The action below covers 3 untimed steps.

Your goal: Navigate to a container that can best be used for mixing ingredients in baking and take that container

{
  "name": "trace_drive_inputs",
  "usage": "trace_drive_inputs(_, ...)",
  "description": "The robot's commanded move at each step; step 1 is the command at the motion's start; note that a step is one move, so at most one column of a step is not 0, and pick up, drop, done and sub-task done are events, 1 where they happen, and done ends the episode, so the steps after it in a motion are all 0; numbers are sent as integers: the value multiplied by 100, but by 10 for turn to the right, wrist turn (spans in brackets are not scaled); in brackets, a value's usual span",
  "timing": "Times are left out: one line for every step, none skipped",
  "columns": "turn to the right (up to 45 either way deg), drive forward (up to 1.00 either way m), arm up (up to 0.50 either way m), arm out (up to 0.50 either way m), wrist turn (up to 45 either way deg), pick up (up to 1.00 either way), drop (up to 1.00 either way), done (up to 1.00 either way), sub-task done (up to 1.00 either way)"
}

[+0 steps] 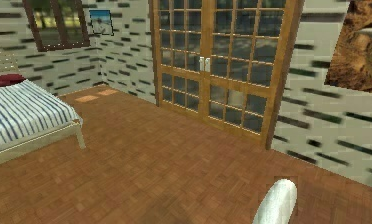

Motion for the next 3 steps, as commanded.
trace_drive_inputs(0,0,0,0,450,0,0,0,0)
trace_drive_inputs(0,0,0,0,450,0,0,0,0)
trace_drive_inputs(0,0,0,0,450,0,0,0,0)
